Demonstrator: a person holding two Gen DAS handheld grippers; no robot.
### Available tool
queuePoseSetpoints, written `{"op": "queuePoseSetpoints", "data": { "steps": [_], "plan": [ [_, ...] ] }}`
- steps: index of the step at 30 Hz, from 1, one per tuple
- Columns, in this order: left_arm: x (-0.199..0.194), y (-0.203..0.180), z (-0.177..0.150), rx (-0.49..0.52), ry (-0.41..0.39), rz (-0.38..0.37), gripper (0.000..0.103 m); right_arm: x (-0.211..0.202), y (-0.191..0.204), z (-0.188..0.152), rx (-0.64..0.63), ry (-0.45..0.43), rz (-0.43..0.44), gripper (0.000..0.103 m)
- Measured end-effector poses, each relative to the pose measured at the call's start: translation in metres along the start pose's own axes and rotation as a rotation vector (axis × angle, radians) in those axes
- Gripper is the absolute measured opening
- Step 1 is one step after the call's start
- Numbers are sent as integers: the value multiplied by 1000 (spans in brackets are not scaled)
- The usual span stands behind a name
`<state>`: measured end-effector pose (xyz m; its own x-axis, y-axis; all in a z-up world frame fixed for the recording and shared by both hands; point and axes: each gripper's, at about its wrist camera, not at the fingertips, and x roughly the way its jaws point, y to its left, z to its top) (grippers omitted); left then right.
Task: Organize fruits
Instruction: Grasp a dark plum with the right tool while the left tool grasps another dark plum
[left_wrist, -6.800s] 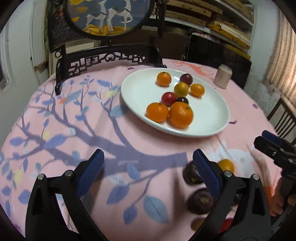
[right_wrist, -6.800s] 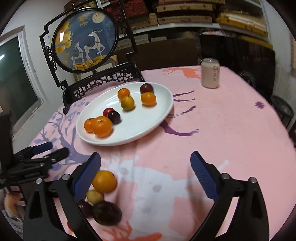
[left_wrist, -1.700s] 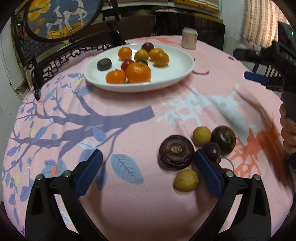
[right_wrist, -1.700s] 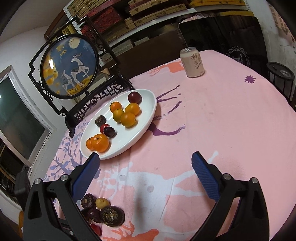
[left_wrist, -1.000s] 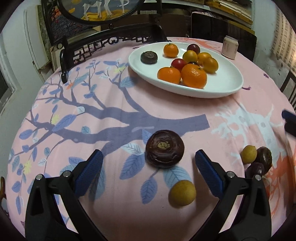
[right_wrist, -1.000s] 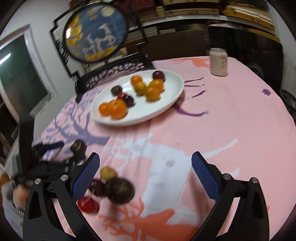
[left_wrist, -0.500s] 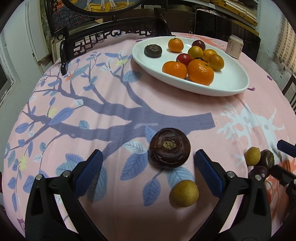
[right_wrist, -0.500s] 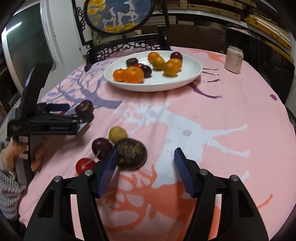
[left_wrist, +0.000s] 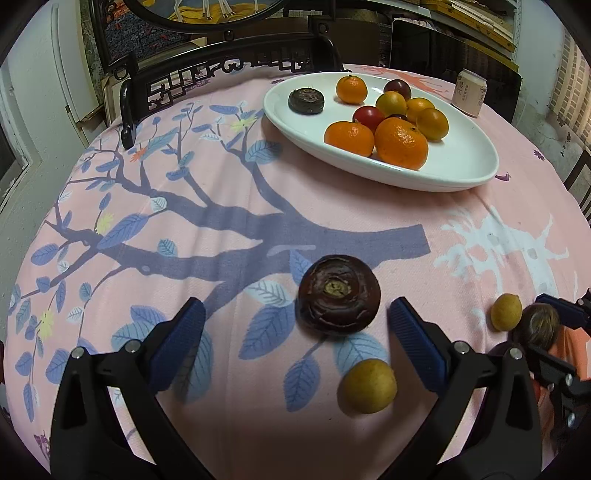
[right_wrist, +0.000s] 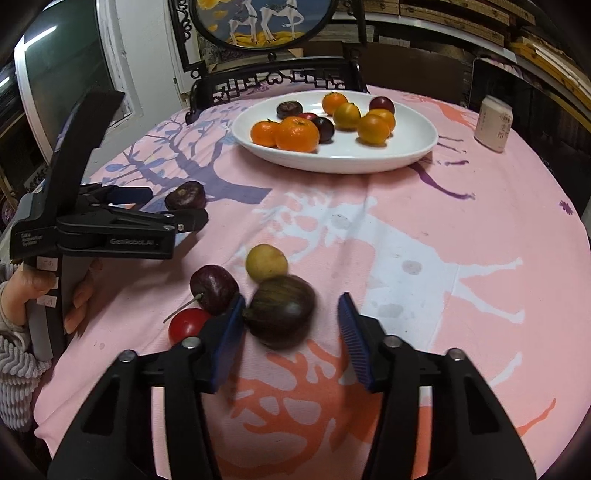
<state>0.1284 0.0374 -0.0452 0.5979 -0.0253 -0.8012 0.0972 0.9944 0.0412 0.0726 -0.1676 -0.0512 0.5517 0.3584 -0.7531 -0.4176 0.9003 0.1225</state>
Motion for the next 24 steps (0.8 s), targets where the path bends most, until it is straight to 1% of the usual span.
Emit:
{"op": "queuePoseSetpoints", "data": {
  "steps": [4,8,9,12,14,15,16,17,19,20,22,24],
  "plan": [
    [0,0,0,0,0,-1,101,1,1,0,-3,2,-7,45],
    [1,1,0,-4,1,-5,101,1,2,0,-7,4,-7,45],
    [1,1,0,-5,0,-5,101,1,2,0,-8,4,-9,43],
    [1,1,1,0,-4,-4,101,1,0,0,-5,3,-13,42],
    [0,-1,1,15,-14,-4,99,1,-1,0,1,3,-22,42],
    [-1,-3,1,21,-17,-10,94,0,-3,0,4,2,-31,42],
    [-2,-5,2,32,-26,-18,87,0,-3,0,6,2,-34,42],
    [-3,-7,1,41,-32,-23,82,1,-3,0,7,3,-35,42],
    [-7,-10,1,55,-49,-24,60,1,-4,0,6,3,-39,42],
    [-8,-10,1,56,-54,-28,56,1,-4,0,6,3,-39,42],
    [-9,-9,1,51,-59,-27,43,0,-4,0,11,1,-43,42],
    [-10,-7,0,41,-62,-31,40,-1,-8,0,27,-4,-50,42]
  ]
}}
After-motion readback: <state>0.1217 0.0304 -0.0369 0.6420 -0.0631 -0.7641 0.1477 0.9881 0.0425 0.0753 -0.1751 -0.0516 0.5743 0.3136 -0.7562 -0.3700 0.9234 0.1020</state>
